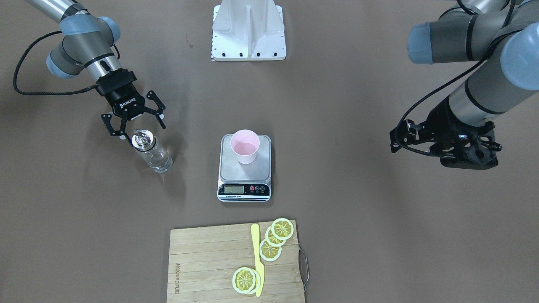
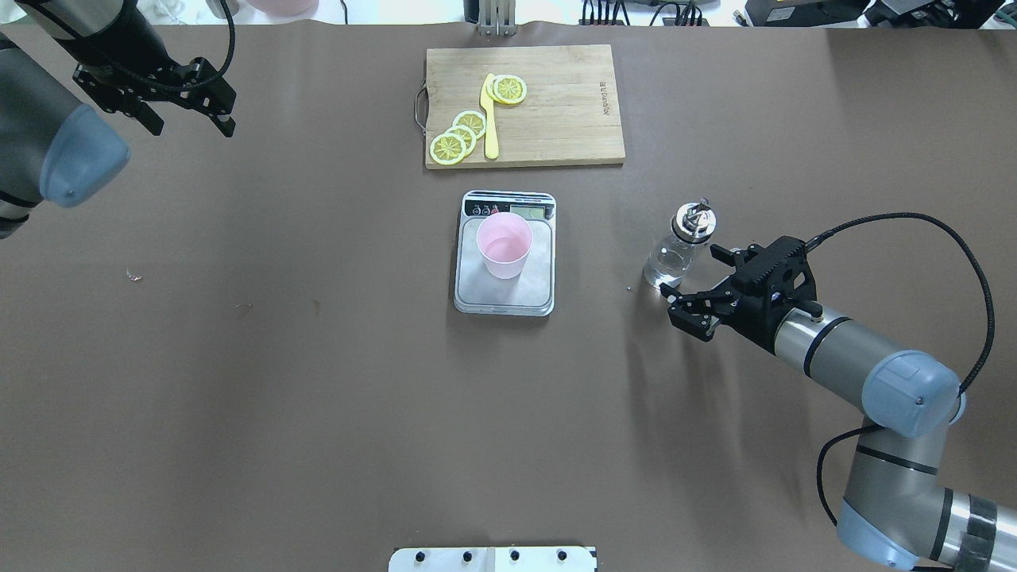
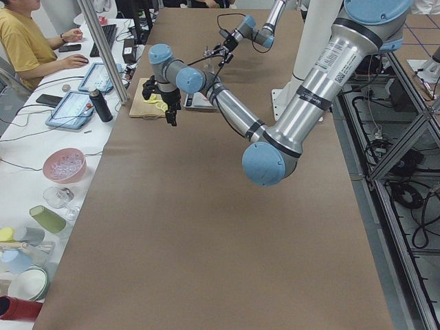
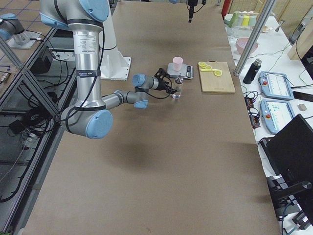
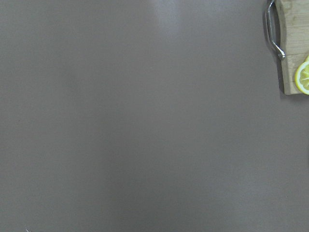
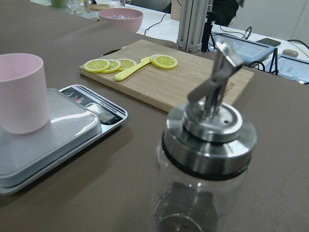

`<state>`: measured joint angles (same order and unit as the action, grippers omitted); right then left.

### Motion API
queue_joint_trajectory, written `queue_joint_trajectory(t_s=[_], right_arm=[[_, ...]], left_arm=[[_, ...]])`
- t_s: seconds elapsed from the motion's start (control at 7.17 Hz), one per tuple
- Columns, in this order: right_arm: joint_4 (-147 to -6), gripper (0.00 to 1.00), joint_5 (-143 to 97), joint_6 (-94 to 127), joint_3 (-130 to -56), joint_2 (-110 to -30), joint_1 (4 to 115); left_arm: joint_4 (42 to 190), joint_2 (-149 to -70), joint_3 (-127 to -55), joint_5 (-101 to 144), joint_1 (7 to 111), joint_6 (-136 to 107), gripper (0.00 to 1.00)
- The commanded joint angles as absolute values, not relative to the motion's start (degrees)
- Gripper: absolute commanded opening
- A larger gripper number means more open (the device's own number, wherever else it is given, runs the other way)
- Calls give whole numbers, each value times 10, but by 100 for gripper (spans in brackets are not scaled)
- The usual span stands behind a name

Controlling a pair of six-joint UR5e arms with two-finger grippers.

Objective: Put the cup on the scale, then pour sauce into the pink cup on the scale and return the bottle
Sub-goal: 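Approach the glass sauce bottle with the open right gripper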

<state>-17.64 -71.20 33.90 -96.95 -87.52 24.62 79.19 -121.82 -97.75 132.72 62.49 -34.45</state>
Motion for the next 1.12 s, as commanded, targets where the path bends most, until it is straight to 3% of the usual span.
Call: queue_joint_trajectory(t_s=[0.0, 0.98], right_arm=[[-176, 99, -708, 340, -966, -875, 246], [-151, 100, -696, 354, -917, -853, 245]], left_arm=[[792, -1218, -978, 1327, 625, -345, 98], [792, -1218, -978, 1327, 624, -345, 98]])
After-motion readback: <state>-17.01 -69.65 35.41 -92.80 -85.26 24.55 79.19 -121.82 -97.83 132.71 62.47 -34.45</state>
